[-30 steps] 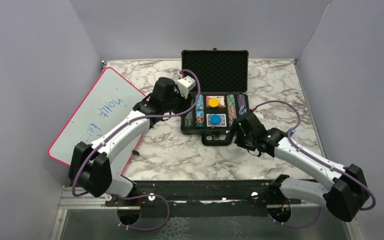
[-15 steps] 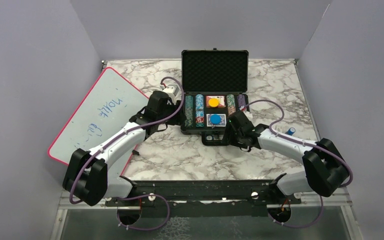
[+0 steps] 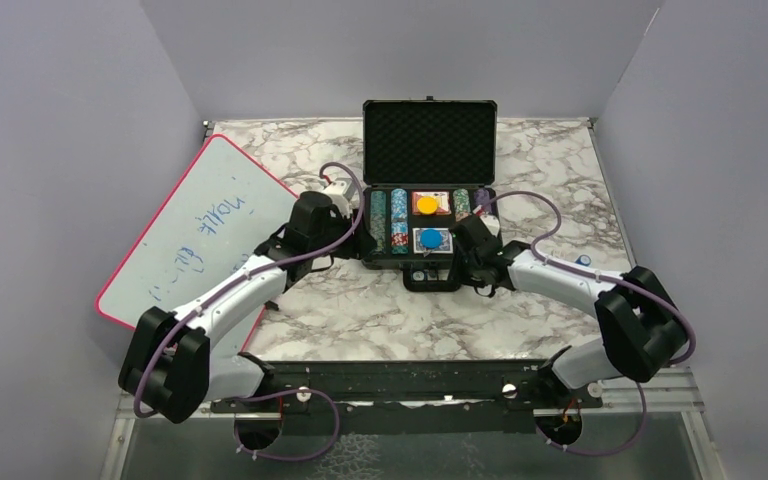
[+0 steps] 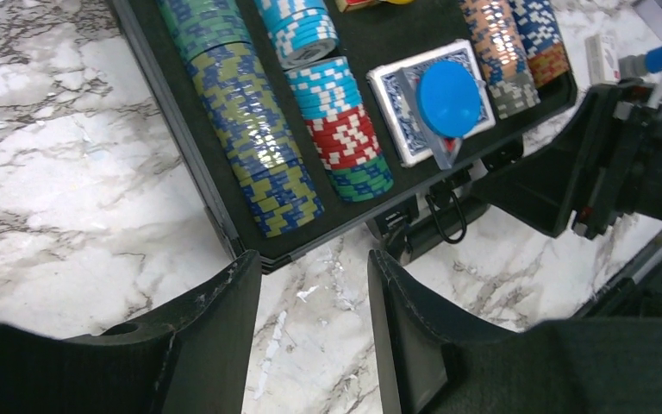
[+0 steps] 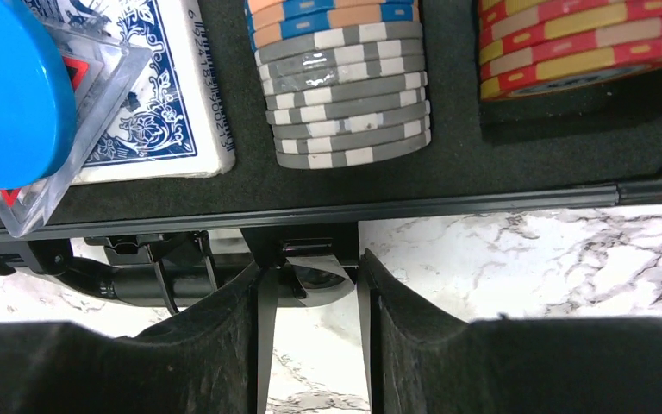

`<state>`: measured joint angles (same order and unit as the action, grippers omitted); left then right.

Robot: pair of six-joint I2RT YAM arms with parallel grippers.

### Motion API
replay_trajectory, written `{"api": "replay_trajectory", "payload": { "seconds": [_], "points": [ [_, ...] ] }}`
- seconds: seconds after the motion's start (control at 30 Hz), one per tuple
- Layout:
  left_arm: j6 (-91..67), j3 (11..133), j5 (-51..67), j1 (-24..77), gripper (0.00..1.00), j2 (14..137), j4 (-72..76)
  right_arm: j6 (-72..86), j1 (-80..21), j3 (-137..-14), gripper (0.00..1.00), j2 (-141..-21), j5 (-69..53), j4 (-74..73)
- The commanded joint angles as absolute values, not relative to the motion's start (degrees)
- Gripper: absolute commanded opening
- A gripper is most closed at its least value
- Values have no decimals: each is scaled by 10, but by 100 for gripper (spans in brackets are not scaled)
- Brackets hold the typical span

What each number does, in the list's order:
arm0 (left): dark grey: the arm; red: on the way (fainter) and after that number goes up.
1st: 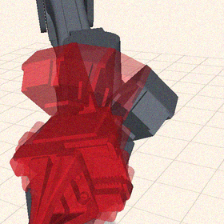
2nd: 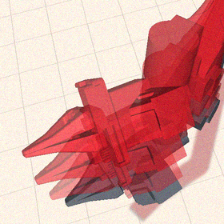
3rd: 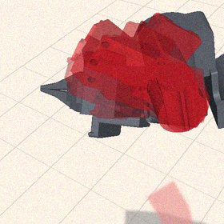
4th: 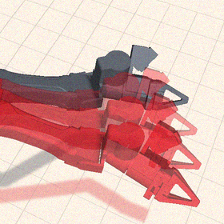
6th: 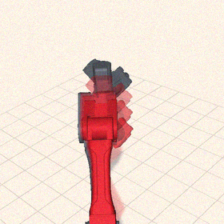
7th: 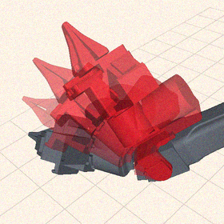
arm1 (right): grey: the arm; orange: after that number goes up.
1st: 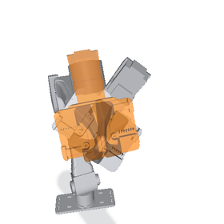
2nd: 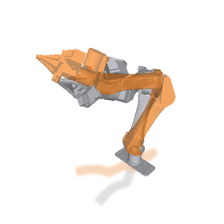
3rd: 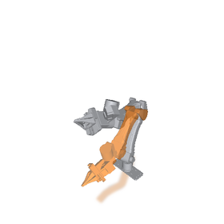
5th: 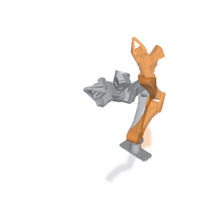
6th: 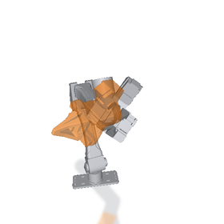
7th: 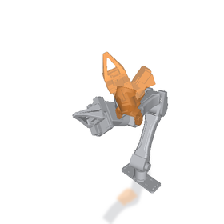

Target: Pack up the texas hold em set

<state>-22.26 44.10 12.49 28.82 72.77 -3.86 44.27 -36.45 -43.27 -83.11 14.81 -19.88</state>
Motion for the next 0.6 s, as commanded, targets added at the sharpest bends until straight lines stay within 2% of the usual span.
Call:
{"api": "replay_trajectory", "payload": {
  "seconds": [0.0, 0.13, 0.3, 0.57],
  "points": [
    [-227, 422, 183, 288, 50, 689, -2, 397, -311, -452, 38, -855, 252, -179],
    [-228, 396, 200, 303, 48, 674, 5, 371, -276, -464, 33, -866, 237, -162],
    [-230, 370, 173, 352, 48, 677, 5, 350, -256, -490, 32, -882, 223, -159],
    [-239, 386, 103, 422, 48, 743, 34, 348, -256, -482, 48, -838, 169, -172]
  ]
}}
